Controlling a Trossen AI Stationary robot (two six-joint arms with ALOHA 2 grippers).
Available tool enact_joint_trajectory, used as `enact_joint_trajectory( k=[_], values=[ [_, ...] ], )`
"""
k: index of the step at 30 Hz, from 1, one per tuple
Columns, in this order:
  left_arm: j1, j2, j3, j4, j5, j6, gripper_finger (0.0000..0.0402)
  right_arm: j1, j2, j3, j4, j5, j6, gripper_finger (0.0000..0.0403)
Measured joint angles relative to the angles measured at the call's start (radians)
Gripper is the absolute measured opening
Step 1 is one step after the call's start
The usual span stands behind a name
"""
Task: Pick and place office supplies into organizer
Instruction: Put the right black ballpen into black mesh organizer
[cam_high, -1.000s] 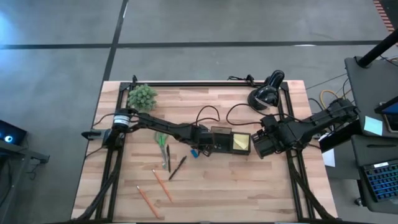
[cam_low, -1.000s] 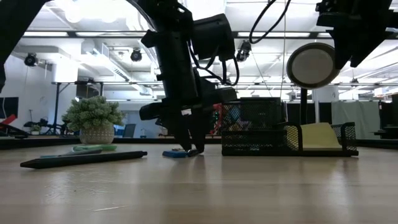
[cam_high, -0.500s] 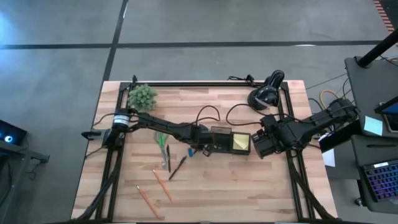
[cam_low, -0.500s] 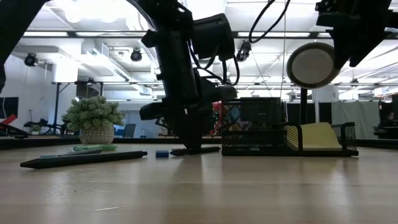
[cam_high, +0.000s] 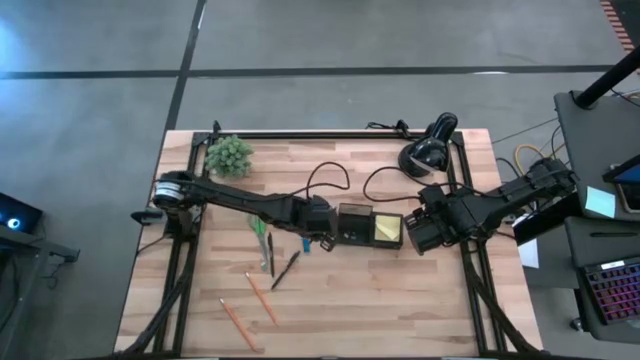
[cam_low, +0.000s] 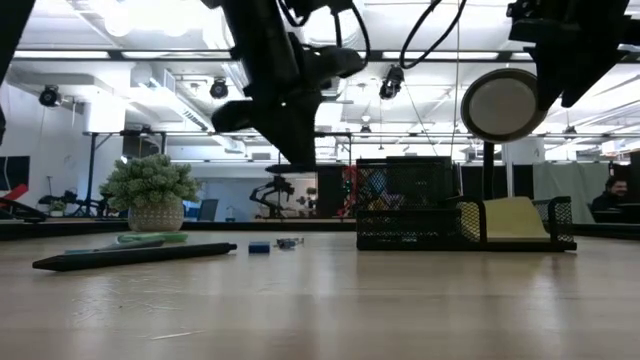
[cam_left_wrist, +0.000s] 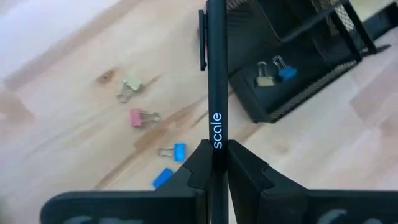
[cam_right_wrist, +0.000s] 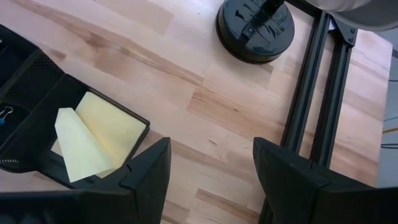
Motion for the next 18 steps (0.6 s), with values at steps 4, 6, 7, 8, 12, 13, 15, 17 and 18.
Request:
enact_joint_trajectory(
  k=[4,6,7,8,12,13,15,17,18],
  values=[
    [-0.022,-0.033,0.000,-0.041,-0.036,-0.026,0.0014,0.000,0.000,0.000,0.001,0.003,-0.008,0.0219],
    [-0.037,-0.050,0.000,-0.056,-0.053,-0.044,0.0013,0.000,0.000,0.000,0.001,0.004,-0.008,0.0219],
    [-0.045,-0.057,0.000,-0.060,-0.060,-0.050,0.0013,0.000,0.000,0.000,0.001,0.006,-0.008,0.0219],
    [-0.053,-0.063,0.000,-0.067,-0.066,-0.050,0.0013,0.000,0.000,0.000,0.001,0.006,-0.008,0.0219],
    [-0.092,-0.090,0.000,-0.058,-0.111,-0.051,0.0013,0.000,0.000,0.000,0.003,0.006,-0.008,0.0219],
    [-0.102,-0.096,0.000,-0.059,-0.121,-0.052,0.0013,0.000,0.000,0.000,0.003,0.006,-0.008,0.0219],
    [-0.122,-0.106,0.000,-0.048,-0.144,-0.052,0.0013,0.000,0.000,0.000,0.005,0.005,-0.008,0.0219],
    [-0.139,-0.110,0.000,-0.048,-0.166,-0.052,0.0013,0.000,0.000,0.000,0.005,0.003,-0.008,0.0219],
    [-0.145,-0.114,0.000,-0.038,-0.171,-0.052,0.0013,0.000,0.000,0.000,0.005,0.002,-0.006,0.0219]
  ],
)
